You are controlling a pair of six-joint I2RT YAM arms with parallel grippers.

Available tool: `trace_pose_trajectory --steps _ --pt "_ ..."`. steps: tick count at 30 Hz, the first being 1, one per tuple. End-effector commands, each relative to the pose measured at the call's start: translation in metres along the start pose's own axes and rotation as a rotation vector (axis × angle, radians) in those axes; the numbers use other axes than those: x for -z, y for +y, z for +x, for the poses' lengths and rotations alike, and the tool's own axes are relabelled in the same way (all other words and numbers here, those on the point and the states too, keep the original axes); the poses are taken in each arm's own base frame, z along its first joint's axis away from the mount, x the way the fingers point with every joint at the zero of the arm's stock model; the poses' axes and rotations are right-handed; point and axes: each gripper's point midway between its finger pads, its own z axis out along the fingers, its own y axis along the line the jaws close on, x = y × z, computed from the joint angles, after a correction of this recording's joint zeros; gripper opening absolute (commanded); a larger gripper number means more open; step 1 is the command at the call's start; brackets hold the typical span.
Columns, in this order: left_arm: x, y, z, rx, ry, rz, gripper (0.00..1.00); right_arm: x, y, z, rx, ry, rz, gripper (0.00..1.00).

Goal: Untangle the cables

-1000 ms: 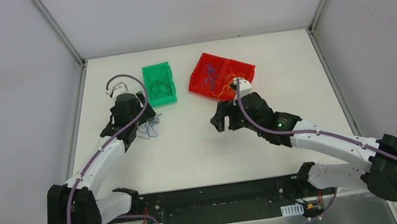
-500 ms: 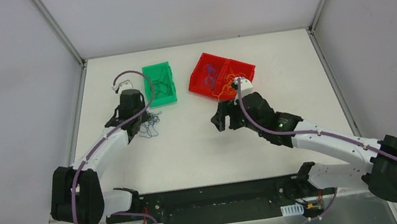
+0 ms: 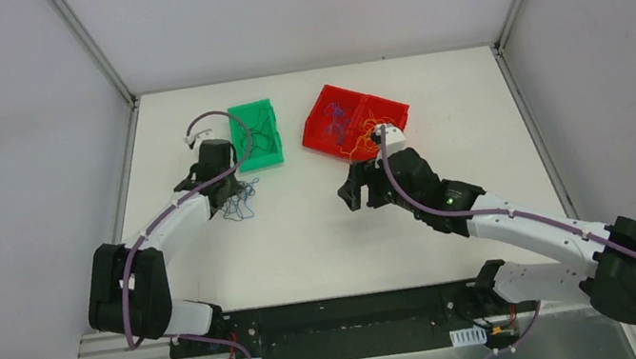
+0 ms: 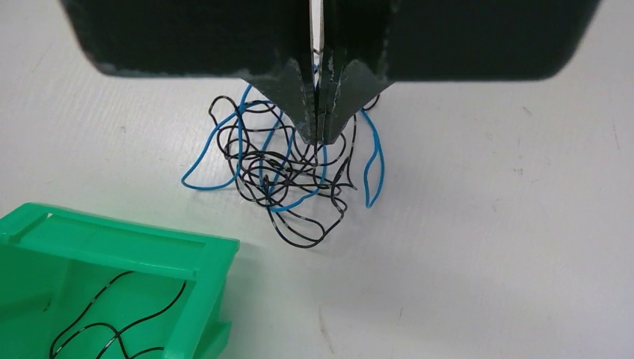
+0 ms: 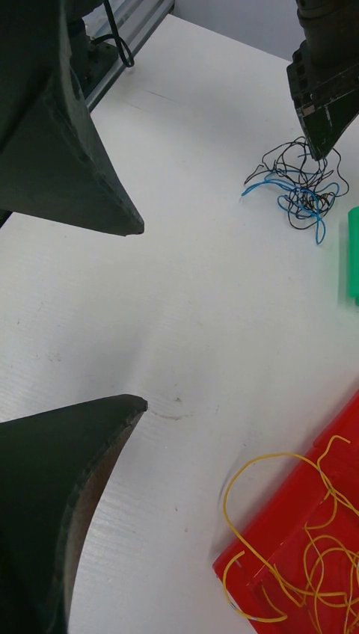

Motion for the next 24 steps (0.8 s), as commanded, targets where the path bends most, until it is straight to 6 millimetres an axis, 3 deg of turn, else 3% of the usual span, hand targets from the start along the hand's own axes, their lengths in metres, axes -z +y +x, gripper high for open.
trace_pose_trajectory --steps 1,6,12,15,19,24 --pt "0.010 -0.010 -0.014 0.023 -0.019 0.055 0.00 0.003 0.005 -0.014 0.003 -0.059 -0.015 0.82" --pt "0.039 -0.053 -0.019 0.027 -0.024 0.316 0.00 0.002 0.005 -0.014 0.007 -0.057 -0.012 0.82" --pt "0.097 -0.144 -0.008 -0.179 -0.064 0.578 0.00 0.004 0.002 -0.018 0.012 -0.076 0.002 0.82" --pt "0.136 -0.189 0.004 -0.253 -0.033 0.781 0.00 0.007 -0.004 -0.021 0.014 -0.103 0.026 0.82" --pt "0.179 -0.208 0.004 -0.330 -0.067 0.944 0.00 0.005 -0.009 -0.021 0.019 -0.112 0.051 0.81" --pt "0.206 -0.200 -0.008 -0.313 -0.175 1.008 0.00 -0.006 -0.013 -0.012 0.033 -0.077 0.077 0.80"
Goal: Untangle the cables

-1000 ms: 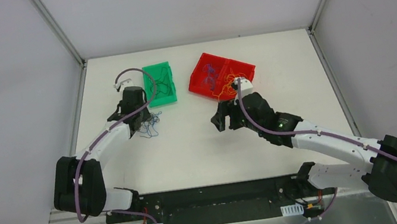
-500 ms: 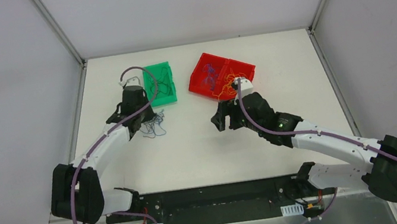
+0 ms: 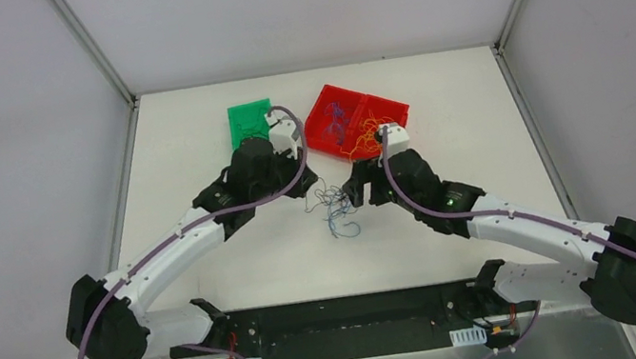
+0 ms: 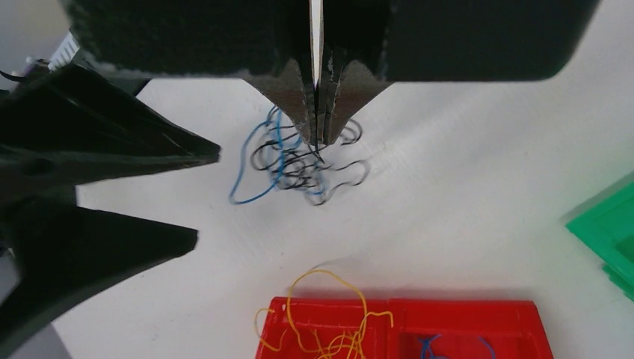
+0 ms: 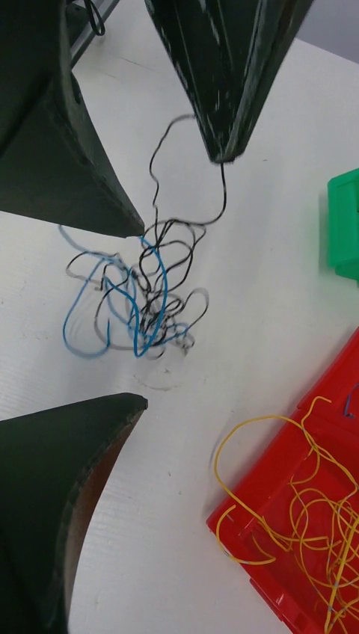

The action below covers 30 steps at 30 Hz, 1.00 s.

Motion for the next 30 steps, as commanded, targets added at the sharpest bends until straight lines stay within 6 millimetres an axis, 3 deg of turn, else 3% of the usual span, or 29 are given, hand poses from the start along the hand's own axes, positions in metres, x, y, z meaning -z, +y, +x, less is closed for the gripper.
trace_pose_trajectory --steps 1,8,19,21,24,30 --pt "0.028 -0.024 -0.033 -0.066 -0.152 0.113 0.00 -0.009 0.000 -0.002 0.014 -0.016 0.018 0.79" --pt "0.027 -0.036 -0.033 -0.084 -0.147 0.178 0.00 -0.026 0.019 0.027 0.038 0.116 -0.070 0.75" --pt "0.028 -0.047 -0.033 -0.073 -0.169 0.247 0.00 -0.027 0.023 0.028 0.010 0.099 -0.091 0.71" --pt "0.027 -0.050 -0.032 -0.069 -0.166 0.265 0.00 -0.028 0.024 0.028 0.005 0.098 -0.102 0.60" --pt "0.028 -0.048 -0.034 -0.061 -0.174 0.253 0.00 -0.030 0.016 0.024 -0.002 0.072 -0.057 0.33" --pt "0.033 -0.039 -0.037 -0.049 -0.211 0.201 0.00 -0.026 0.010 0.017 -0.019 0.032 -0.028 0.08"
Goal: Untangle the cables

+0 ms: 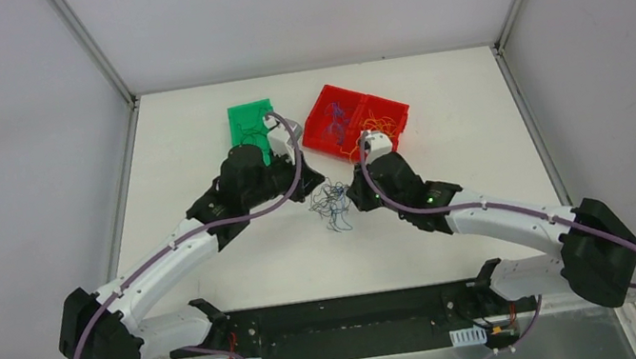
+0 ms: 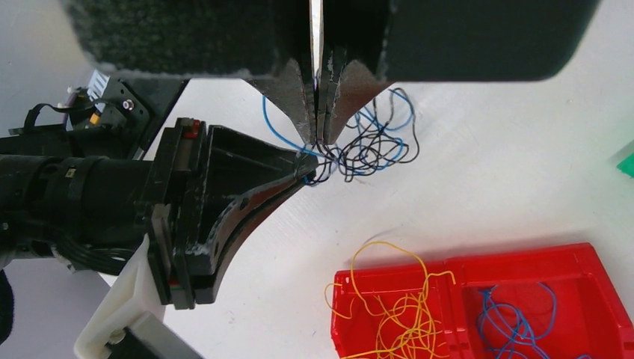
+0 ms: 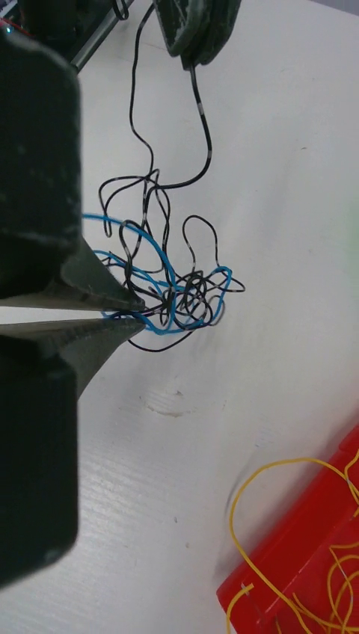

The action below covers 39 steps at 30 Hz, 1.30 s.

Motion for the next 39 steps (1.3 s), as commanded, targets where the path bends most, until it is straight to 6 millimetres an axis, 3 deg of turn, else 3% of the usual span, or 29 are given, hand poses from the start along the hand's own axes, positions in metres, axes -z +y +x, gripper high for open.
trace_pose_trajectory --steps 1,4,6,12,16,21,24,26,31,34,39 --pt "0.008 0.001 -0.020 -0.003 -0.094 -0.030 0.00 0.008 0.000 -0.021 -0.031 -0.094 0.009 0.03" --pt "0.014 0.031 -0.019 0.021 -0.121 -0.199 0.00 0.010 -0.015 -0.029 -0.053 -0.137 0.095 0.00" --pt "0.025 0.065 -0.015 0.063 -0.144 -0.394 0.00 0.014 -0.035 -0.035 -0.086 -0.175 0.201 0.00" --pt "0.085 0.162 0.007 0.352 -0.236 -0.814 0.00 0.042 -0.104 -0.057 -0.253 -0.321 0.467 0.00" --pt "0.125 0.206 0.026 0.498 -0.306 -1.013 0.00 0.065 -0.138 -0.065 -0.362 -0.403 0.589 0.00" --pt "0.158 0.224 0.039 0.563 -0.383 -1.168 0.00 0.105 -0.172 -0.074 -0.473 -0.547 0.727 0.00" --pt "0.174 0.228 0.043 0.588 -0.421 -1.223 0.00 0.145 -0.200 -0.076 -0.569 -0.656 0.837 0.00" --pt "0.179 0.228 0.043 0.592 -0.440 -1.232 0.00 0.162 -0.208 -0.077 -0.620 -0.711 0.836 0.00" --pt "0.184 0.225 0.041 0.590 -0.462 -1.232 0.00 0.185 -0.208 -0.083 -0.656 -0.799 0.776 0.00" --pt "0.185 0.224 0.041 0.587 -0.461 -1.227 0.00 0.181 -0.196 -0.092 -0.615 -0.780 0.694 0.00" --pt "0.201 0.226 0.042 0.590 -0.506 -1.290 0.00 0.212 -0.212 -0.092 -0.656 -0.859 0.828 0.00"
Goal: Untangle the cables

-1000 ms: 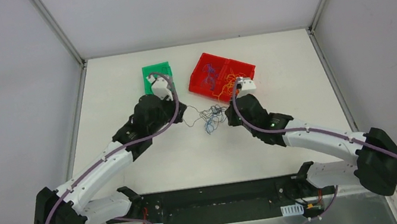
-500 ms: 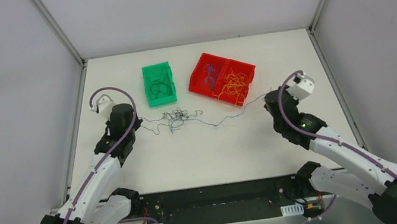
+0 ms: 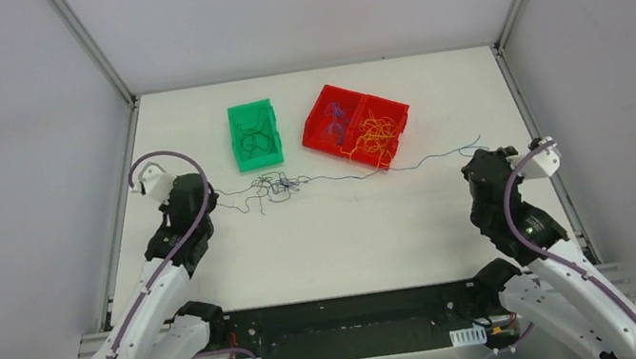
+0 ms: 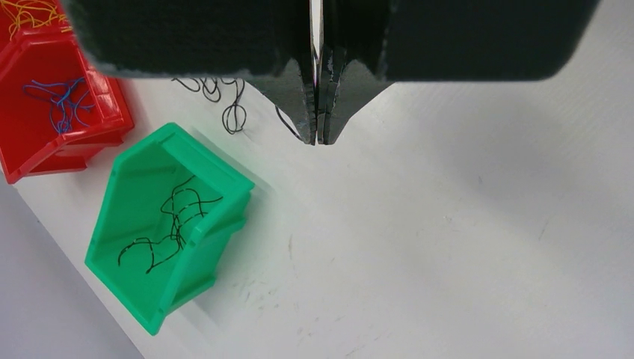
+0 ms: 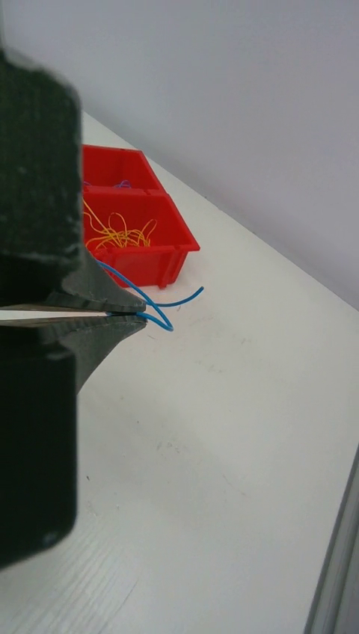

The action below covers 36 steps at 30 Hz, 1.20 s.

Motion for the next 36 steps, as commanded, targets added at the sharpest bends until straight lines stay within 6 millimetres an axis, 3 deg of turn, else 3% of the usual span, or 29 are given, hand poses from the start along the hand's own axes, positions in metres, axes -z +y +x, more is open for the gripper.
trace_pose_trajectory --steps 1,2,4,6,7,8,10,11,13,14,15,23,26,32,36 --pt "0.004 0.019 -0.012 0.042 -0.068 -0.067 0.00 0.006 -0.016 -0.033 -0.037 -0.114 0.078 0.00" --pt "0.006 0.018 -0.013 0.048 -0.068 -0.054 0.00 0.008 -0.012 -0.032 -0.043 -0.095 0.044 0.00" --pt "0.009 0.001 -0.013 0.026 -0.043 0.033 0.00 0.013 0.019 -0.010 0.030 0.023 -0.145 0.00" --pt "0.013 -0.029 -0.007 -0.021 0.000 0.185 0.00 0.025 0.048 0.026 0.121 0.180 -0.350 0.01" --pt "0.015 -0.044 -0.001 -0.040 0.029 0.267 0.00 0.032 0.059 0.041 0.152 0.252 -0.424 0.08" --pt "0.021 -0.065 0.003 -0.068 0.058 0.384 0.00 0.037 0.066 0.054 0.188 0.308 -0.471 0.10" --pt "0.031 -0.086 0.009 -0.101 0.097 0.513 0.00 0.042 0.072 0.072 0.232 0.398 -0.500 0.17" --pt "0.034 -0.093 0.012 -0.115 0.111 0.552 0.00 0.044 0.073 0.079 0.251 0.430 -0.509 0.25" --pt "0.038 -0.098 0.015 -0.122 0.128 0.590 0.00 0.047 0.076 0.092 0.281 0.476 -0.526 0.64" --pt "0.041 -0.102 0.016 -0.126 0.132 0.616 0.00 0.050 0.080 0.098 0.301 0.492 -0.549 0.73" --pt "0.042 -0.104 0.018 -0.131 0.135 0.637 0.00 0.053 0.084 0.104 0.321 0.507 -0.572 0.77" --pt "0.048 -0.112 0.023 -0.144 0.153 0.703 0.00 0.115 0.138 0.191 0.753 0.635 -0.874 0.75" --pt "0.048 -0.111 0.023 -0.143 0.149 0.701 0.00 0.122 0.158 0.214 0.924 0.621 -0.928 0.78" --pt "0.047 -0.109 0.022 -0.143 0.142 0.690 0.00 0.124 0.197 0.258 1.090 0.689 -0.988 0.80" --pt "0.047 -0.107 0.021 -0.142 0.137 0.682 0.00 0.117 0.206 0.286 1.161 0.726 -0.972 0.80"
